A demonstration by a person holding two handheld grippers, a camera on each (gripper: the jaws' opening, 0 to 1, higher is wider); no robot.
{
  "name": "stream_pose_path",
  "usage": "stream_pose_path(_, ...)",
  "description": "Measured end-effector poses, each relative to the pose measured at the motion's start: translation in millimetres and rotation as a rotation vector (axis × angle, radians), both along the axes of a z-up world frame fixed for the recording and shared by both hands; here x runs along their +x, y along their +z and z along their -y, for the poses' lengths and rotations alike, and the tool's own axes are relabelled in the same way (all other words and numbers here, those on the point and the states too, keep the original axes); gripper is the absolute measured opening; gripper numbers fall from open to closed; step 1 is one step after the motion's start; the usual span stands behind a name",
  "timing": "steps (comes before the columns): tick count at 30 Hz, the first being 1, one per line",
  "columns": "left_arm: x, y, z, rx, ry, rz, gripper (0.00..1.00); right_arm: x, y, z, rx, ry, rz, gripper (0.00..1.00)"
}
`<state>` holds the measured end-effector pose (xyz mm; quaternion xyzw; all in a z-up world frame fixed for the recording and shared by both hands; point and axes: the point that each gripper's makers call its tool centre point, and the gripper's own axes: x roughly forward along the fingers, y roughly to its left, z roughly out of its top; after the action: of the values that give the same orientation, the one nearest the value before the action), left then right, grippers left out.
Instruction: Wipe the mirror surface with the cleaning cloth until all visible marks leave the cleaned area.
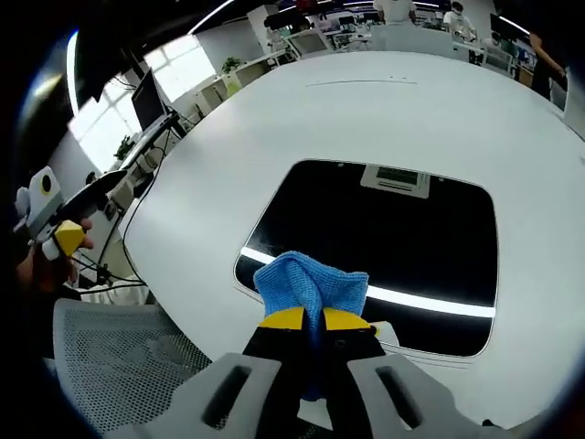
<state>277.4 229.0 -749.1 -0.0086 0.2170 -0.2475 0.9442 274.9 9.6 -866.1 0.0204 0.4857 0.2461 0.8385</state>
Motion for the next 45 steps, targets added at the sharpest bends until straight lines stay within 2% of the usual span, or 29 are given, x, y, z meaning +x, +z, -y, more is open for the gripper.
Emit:
stream_pose_path(8, 0.3, -0.2, 4.5, 0.0, 0.002, -0.002, 0.98, 3.4, 0.5, 15.2, -0.011, -0.033, -0.007, 0.0)
stream_pose_path(26, 3.2, -1.0, 7.2, 0.006, -0.01, -0.008, 0.98, 8.5, -1.0, 17.4, -0.037, -0.026, -0.001, 0.0)
stream_pose_path(32, 0.3, -2.7, 8.7, 0.02, -0.027, -0.012, 0.99, 24.6, -1.5, 18.3, -0.048, -0.029, 0.01, 0.0)
stream_pose_path(34, 2.7, -0.9, 4.5, 0.048, -0.016, 0.011, 0.99, 29.3, -1.6, 18.8, -0.049, -0.034, 0.009, 0.0)
stream_pose_path(37, 5.0, 2.4, 0.5, 0.031, -0.002, 0.001, 0.99, 39.0, -1.6, 19.0, -0.058, -0.033, 0.012, 0.0)
stream_pose_path(45, 8.5, 2.5, -3.1, 0.035, 0.008, 0.006, 0.99, 72.6, -1.2, 20.4, -0.068, -0.049, 0.017, 0.0)
